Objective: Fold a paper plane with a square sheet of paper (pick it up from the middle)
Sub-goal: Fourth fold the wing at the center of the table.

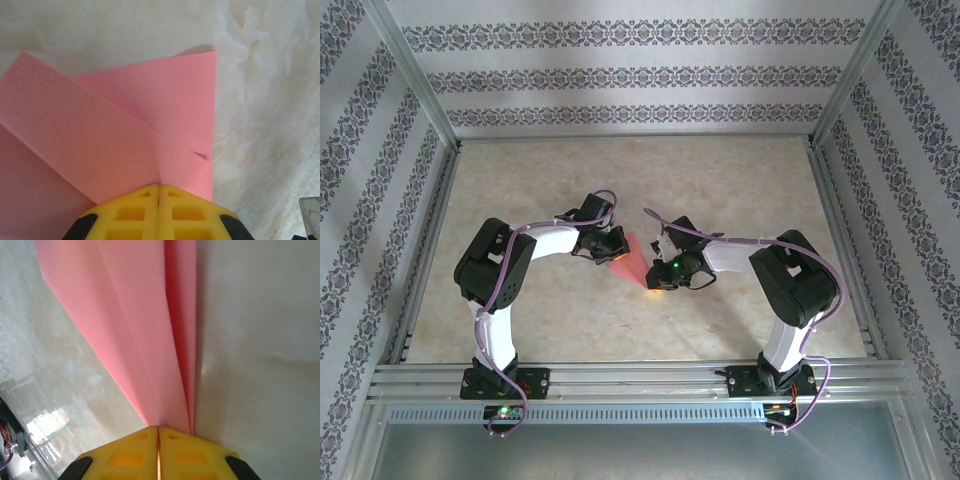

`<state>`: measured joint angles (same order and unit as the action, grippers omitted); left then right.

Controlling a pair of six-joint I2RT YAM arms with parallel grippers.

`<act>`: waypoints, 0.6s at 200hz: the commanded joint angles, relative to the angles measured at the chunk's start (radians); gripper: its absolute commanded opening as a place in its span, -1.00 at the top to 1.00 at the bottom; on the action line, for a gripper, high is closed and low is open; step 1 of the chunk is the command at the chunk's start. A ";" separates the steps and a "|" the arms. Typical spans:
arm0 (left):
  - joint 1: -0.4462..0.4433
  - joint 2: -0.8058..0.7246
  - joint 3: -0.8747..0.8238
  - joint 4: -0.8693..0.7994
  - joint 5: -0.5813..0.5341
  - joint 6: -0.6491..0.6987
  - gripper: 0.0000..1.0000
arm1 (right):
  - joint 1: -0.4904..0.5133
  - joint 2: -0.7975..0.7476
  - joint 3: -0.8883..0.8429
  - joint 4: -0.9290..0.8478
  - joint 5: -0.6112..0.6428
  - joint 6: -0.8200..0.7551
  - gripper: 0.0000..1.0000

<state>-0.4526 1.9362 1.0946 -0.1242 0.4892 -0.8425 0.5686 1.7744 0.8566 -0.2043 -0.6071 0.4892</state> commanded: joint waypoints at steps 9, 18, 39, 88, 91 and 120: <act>-0.005 0.083 -0.021 -0.132 -0.139 0.013 0.90 | -0.004 -0.023 -0.073 -0.133 0.017 -0.031 0.79; -0.004 0.083 -0.017 -0.134 -0.139 0.015 0.90 | -0.006 -0.030 -0.076 -0.140 0.022 -0.036 0.79; -0.004 0.083 -0.013 -0.134 -0.137 0.020 0.90 | -0.010 -0.045 -0.084 -0.148 0.031 -0.041 0.79; -0.005 0.072 0.018 -0.135 -0.112 0.036 0.90 | -0.029 -0.118 -0.086 -0.143 0.027 -0.044 0.79; -0.005 0.070 0.023 -0.134 -0.108 0.038 0.90 | -0.030 -0.128 -0.084 -0.139 0.028 -0.042 0.79; -0.005 0.013 0.081 -0.109 -0.039 0.032 0.81 | -0.043 -0.237 -0.074 -0.078 0.074 -0.007 0.65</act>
<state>-0.4526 1.9495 1.1400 -0.1669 0.4770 -0.8307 0.5419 1.6272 0.7776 -0.3004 -0.5835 0.4667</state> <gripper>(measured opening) 0.073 0.138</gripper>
